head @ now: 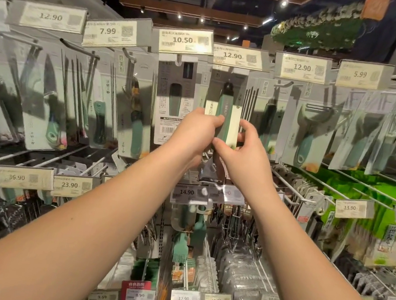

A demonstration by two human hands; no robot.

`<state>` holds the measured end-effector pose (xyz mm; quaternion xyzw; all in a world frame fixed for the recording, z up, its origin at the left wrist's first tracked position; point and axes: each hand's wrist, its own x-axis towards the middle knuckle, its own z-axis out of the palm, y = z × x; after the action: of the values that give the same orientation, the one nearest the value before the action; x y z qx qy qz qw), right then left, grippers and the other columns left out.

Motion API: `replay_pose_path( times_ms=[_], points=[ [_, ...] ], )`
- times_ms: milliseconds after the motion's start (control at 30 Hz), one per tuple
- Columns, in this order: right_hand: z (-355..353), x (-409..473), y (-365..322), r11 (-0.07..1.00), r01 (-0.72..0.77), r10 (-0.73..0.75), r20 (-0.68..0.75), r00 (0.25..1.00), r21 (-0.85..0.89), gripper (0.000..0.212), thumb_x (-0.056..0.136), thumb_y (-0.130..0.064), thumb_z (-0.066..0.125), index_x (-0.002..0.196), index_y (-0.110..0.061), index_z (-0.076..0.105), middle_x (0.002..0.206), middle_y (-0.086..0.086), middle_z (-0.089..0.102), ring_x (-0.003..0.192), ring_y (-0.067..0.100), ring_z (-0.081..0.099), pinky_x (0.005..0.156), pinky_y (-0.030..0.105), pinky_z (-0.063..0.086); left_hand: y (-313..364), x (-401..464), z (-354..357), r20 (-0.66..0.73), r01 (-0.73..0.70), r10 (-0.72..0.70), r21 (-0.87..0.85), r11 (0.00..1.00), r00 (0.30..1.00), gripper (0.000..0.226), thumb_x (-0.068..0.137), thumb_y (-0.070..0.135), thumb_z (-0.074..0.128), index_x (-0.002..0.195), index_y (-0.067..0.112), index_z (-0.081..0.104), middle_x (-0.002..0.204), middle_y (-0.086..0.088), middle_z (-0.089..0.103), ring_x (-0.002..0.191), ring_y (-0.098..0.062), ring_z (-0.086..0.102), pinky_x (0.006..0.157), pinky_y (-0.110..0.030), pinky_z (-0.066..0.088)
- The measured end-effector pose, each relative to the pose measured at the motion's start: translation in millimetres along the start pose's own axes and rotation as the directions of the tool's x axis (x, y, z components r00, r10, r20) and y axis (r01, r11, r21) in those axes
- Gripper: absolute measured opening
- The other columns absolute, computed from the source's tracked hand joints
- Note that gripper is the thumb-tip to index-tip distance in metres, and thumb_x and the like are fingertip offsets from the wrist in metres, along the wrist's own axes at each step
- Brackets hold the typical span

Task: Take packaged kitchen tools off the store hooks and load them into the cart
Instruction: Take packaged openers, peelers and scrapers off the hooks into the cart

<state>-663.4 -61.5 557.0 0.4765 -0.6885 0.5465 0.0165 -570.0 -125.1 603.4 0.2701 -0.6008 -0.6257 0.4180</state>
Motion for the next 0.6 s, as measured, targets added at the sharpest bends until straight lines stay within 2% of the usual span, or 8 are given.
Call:
replay_pose_path(
  times_ms=[100, 167, 233, 333, 367, 433, 533, 600],
  points=[
    [1, 5, 3, 1.0, 0.004, -0.004, -0.003, 1.0, -0.025, 0.073, 0.089, -0.044, 0.069, 0.151, -0.025, 0.035, 0.125, -0.009, 0.052, 0.095, 0.008, 0.059, 0.068, 0.016, 0.042, -3, 10, 0, -0.016, 0.02, -0.02, 0.024, 1.0, 1.0, 0.041, 0.1, 0.013, 0.056, 0.14, 0.009, 0.046, 0.111, -0.006, 0.069, 0.083, -0.016, 0.071, 0.05, -0.024, 0.053],
    [3, 9, 4, 0.998, 0.006, -0.006, 0.003, 1.0, -0.06, 0.07, 0.089, -0.044, 0.068, 0.149, -0.025, 0.038, 0.126, -0.007, 0.052, 0.09, 0.005, 0.058, 0.062, 0.012, 0.038, -6, 16, 2, -0.039, 0.023, -0.02, 0.065, 0.998, 0.999, 0.034, 0.099, 0.013, 0.057, 0.132, 0.008, 0.051, 0.111, -0.009, 0.069, 0.089, -0.022, 0.072, 0.059, -0.029, 0.056],
    [6, 15, 6, 0.996, 0.015, -0.016, -0.001, 1.0, -0.087, 0.064, 0.088, -0.043, 0.068, 0.144, -0.025, 0.043, 0.127, -0.004, 0.054, 0.084, 0.003, 0.059, 0.058, 0.014, 0.038, -7, 22, 3, -0.065, 0.037, -0.031, 0.095, 0.995, 0.997, 0.021, 0.097, 0.011, 0.056, 0.118, 0.007, 0.056, 0.106, -0.012, 0.07, 0.091, -0.027, 0.071, 0.068, -0.036, 0.056],
    [10, 22, 7, 0.987, -0.001, 0.003, 0.013, 1.0, -0.158, 0.064, 0.09, -0.04, 0.064, 0.147, -0.022, 0.041, 0.137, 0.001, 0.052, 0.1, 0.013, 0.058, 0.073, 0.024, 0.043, -6, 28, 5, -0.103, 0.039, -0.02, 0.181, 0.983, 0.994, 0.014, 0.093, 0.01, 0.055, 0.107, 0.007, 0.058, 0.1, -0.012, 0.067, 0.091, -0.027, 0.065, 0.073, -0.039, 0.049],
    [11, 25, 9, 0.981, -0.014, 0.018, 0.015, 1.0, -0.191, 0.067, 0.091, -0.041, 0.062, 0.15, -0.019, 0.037, 0.143, 0.004, 0.049, 0.112, 0.018, 0.057, 0.081, 0.028, 0.044, -7, 30, 7, -0.116, 0.043, -0.019, 0.21, 0.977, 0.993, 0.022, 0.094, 0.013, 0.056, 0.115, 0.008, 0.056, 0.096, -0.007, 0.063, 0.093, -0.026, 0.064, 0.076, -0.037, 0.049],
    [15, 32, 10, 0.974, -0.042, 0.048, 0.021, 0.999, -0.222, 0.071, 0.092, -0.04, 0.06, 0.153, -0.015, 0.034, 0.149, 0.008, 0.045, 0.125, 0.025, 0.053, 0.088, 0.033, 0.043, -9, 33, 12, -0.123, 0.057, -0.029, 0.231, 0.971, 0.992, 0.04, 0.094, 0.017, 0.055, 0.133, 0.01, 0.046, 0.091, 0.001, 0.052, 0.088, -0.018, 0.057, 0.069, -0.032, 0.044],
    [25, 46, 13, 0.976, -0.074, 0.082, 0.03, 0.996, -0.203, 0.052, 0.091, -0.031, 0.058, 0.139, -0.011, 0.048, 0.133, 0.011, 0.054, 0.111, 0.029, 0.059, 0.082, 0.036, 0.05, -11, 39, 19, -0.132, 0.062, -0.035, 0.206, 0.977, 0.991, 0.052, 0.085, 0.022, 0.056, 0.135, 0.008, 0.046, 0.108, -0.007, 0.058, 0.081, -0.016, 0.052, 0.063, -0.03, 0.038],
    [32, 55, 17, 0.985, -0.092, 0.098, 0.032, 0.995, -0.147, 0.044, 0.09, -0.026, 0.055, 0.133, -0.014, 0.052, 0.126, 0.012, 0.056, 0.101, 0.031, 0.062, 0.08, 0.041, 0.055, -11, 51, 24, -0.162, 0.072, -0.045, 0.165, 0.984, 0.986, 0.042, 0.084, 0.025, 0.052, 0.122, 0.008, 0.057, 0.123, -0.015, 0.062, 0.081, -0.022, 0.055, 0.059, -0.029, 0.039]
  ],
)
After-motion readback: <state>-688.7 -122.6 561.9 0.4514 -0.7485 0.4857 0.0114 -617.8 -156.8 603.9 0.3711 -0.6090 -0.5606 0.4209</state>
